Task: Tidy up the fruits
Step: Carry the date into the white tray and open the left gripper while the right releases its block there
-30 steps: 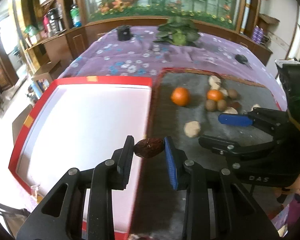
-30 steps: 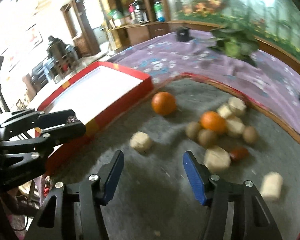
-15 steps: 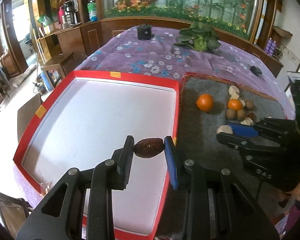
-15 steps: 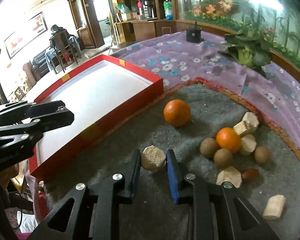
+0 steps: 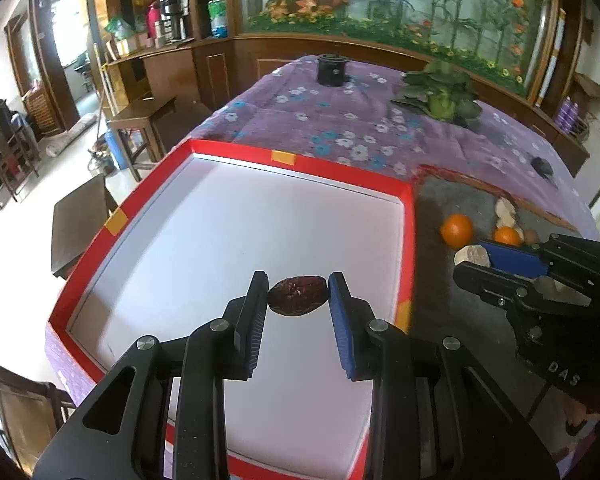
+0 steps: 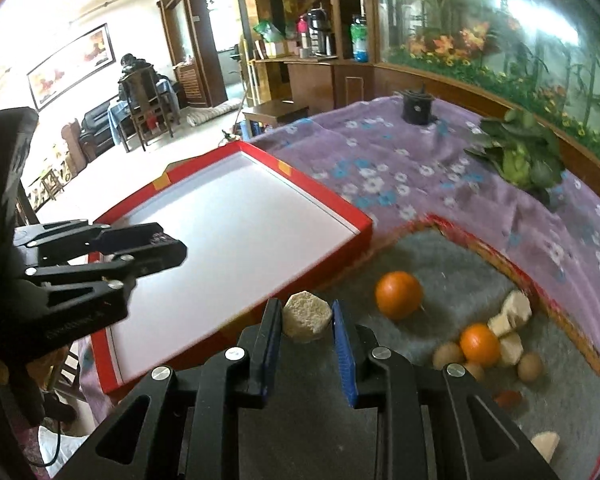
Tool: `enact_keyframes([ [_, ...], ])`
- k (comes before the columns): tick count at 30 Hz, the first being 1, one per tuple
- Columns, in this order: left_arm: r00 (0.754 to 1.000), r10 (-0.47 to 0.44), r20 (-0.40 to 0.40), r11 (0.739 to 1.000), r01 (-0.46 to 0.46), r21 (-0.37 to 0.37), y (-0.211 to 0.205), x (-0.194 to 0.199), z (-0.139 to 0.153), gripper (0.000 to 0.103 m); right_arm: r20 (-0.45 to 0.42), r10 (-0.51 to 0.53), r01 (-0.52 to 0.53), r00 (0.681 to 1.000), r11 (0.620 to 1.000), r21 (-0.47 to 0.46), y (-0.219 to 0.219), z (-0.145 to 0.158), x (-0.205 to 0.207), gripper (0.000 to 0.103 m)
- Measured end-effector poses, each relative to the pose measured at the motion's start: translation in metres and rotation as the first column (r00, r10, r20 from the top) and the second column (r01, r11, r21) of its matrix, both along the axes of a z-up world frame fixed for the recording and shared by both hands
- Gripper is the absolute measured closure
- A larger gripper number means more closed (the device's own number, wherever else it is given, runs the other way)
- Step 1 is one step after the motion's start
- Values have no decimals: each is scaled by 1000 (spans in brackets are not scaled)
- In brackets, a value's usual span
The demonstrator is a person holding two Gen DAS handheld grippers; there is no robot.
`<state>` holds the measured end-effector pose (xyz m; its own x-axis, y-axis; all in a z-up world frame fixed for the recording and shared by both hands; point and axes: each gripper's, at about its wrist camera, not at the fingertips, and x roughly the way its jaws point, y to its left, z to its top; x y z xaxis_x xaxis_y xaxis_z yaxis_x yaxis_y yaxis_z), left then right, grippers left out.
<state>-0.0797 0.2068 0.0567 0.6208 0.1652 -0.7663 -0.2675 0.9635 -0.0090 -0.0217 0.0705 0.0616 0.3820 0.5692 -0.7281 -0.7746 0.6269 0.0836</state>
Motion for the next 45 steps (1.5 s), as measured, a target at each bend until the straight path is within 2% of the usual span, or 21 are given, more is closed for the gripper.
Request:
enact_keyframes([
  [10,999,42,-26,999,-42,5,23,33,-5,73,-7,30,-30,1000,999,-10,45,0,26,78],
  [17,994,86,-65,996,-87,-16,39,58,-17,73,-40,43,-44,998,998,-36,70,-14,48,78],
  [22,990,108,-86,994,-109,-1,42,65,-26,73,-46,34,-37,998,996,-77,80,-29,57,78],
  [27,983,139,-116,990,-142,-11,49,70,-35,73,-58,14,-17,998,998,-62,83,-36,64,78],
  [31,978,166,-123,986,-168,-12,52,71,-37,72,-71,19,-21,997,999,-28,80,-39,63,68],
  [37,974,189,-123,982,-188,19,50,68,-35,72,-32,21,-21,999,1000,-3,72,-25,51,66],
  [41,977,186,-104,982,-187,1,46,59,-27,72,-22,1,0,1000,1000,17,58,-13,44,65],
  [42,978,188,-95,982,-188,9,44,57,-23,64,-19,-5,5,1000,1000,22,53,-10,41,64],
  [43,978,190,-83,982,-189,15,41,55,-20,47,-14,-8,8,1000,1000,26,49,-8,39,63],
  [45,981,190,-36,982,-190,13,36,48,-12,35,5,-17,17,1000,999,30,38,-2,34,59],
])
